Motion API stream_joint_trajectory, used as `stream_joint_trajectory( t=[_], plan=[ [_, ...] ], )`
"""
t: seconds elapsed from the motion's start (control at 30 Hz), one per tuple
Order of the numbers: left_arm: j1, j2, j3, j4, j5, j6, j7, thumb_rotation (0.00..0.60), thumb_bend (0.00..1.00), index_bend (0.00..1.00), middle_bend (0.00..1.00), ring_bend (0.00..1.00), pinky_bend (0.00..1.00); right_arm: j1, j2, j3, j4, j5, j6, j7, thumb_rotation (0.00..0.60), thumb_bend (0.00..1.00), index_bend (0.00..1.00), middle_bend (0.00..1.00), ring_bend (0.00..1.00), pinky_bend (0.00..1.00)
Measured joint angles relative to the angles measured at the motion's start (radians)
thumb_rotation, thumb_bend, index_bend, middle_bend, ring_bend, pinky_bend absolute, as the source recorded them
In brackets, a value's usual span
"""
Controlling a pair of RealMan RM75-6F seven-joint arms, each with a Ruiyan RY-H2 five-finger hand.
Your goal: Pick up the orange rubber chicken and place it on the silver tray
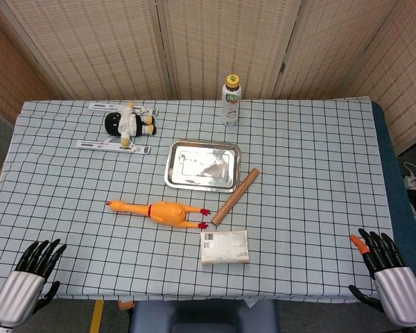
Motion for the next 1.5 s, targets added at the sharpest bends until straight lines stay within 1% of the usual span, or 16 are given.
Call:
stream_joint_trajectory(
  t=[0.2,0.33,0.4,0.47,0.6,0.73,0.87,0.97,1.13,1.4,1.5],
  plan=[
    [-0.005,-0.009,0.003,0.004,0.003,-0.018,0.007,0.600,0.40,0.00,0.00,0.00,0.08,0.005,-0.002,-0.002,0.001,-0.001,-0.009,-0.002,0.600,0.07,0.00,0.00,0.00,0.00],
    [-0.038,-0.025,-0.005,0.002,0.002,-0.074,0.017,0.600,0.40,0.00,0.00,0.00,0.10,0.005,-0.003,0.002,0.002,0.005,-0.007,-0.001,0.600,0.07,0.00,0.00,0.00,0.00],
    [-0.064,-0.031,-0.017,-0.005,-0.003,-0.113,0.030,0.600,0.40,0.00,0.03,0.00,0.09,0.007,-0.005,0.005,0.001,0.014,-0.014,-0.001,0.600,0.07,0.00,0.00,0.00,0.00],
    [-0.102,-0.038,-0.037,-0.018,-0.013,-0.170,0.059,0.600,0.40,0.00,0.05,0.00,0.09,0.012,-0.007,0.009,0.000,0.028,-0.029,-0.004,0.600,0.07,0.00,0.00,0.00,0.00],
    [-0.186,-0.054,-0.080,-0.049,-0.046,-0.297,0.110,0.600,0.40,0.00,0.03,0.00,0.08,0.026,-0.019,0.016,0.001,0.055,-0.073,-0.021,0.600,0.07,0.00,0.00,0.00,0.00],
    [-0.289,-0.078,-0.128,-0.067,-0.107,-0.455,0.140,0.600,0.40,0.00,0.01,0.00,0.08,0.038,-0.035,0.024,0.005,0.086,-0.104,-0.043,0.600,0.07,0.00,0.00,0.00,0.00],
    [-0.402,-0.117,-0.180,-0.056,-0.183,-0.600,0.148,0.600,0.40,0.00,0.00,0.00,0.08,0.044,-0.045,0.033,0.008,0.124,-0.130,-0.062,0.600,0.07,0.00,0.00,0.00,0.00],
    [-0.474,-0.167,-0.218,-0.013,-0.235,-0.666,0.156,0.600,0.40,0.00,0.00,0.00,0.08,0.053,-0.052,0.039,0.012,0.144,-0.150,-0.065,0.600,0.07,0.00,0.00,0.00,0.00],
    [-0.554,-0.240,-0.254,0.089,-0.291,-0.734,0.142,0.600,0.40,0.00,0.00,0.00,0.08,0.061,-0.065,0.050,0.021,0.167,-0.163,-0.079,0.600,0.07,0.00,0.00,0.00,0.00],
    [-0.641,-0.317,-0.270,0.253,-0.357,-0.817,0.090,0.600,0.40,0.00,0.00,0.00,0.08,0.070,-0.082,0.068,0.031,0.204,-0.173,-0.100,0.600,0.07,0.00,0.00,0.00,0.00],
    [-0.664,-0.341,-0.269,0.309,-0.369,-0.831,0.059,0.600,0.41,0.00,0.04,0.00,0.08,0.071,-0.087,0.073,0.034,0.218,-0.176,-0.110,0.600,0.07,0.00,0.00,0.00,0.00]
  ],
)
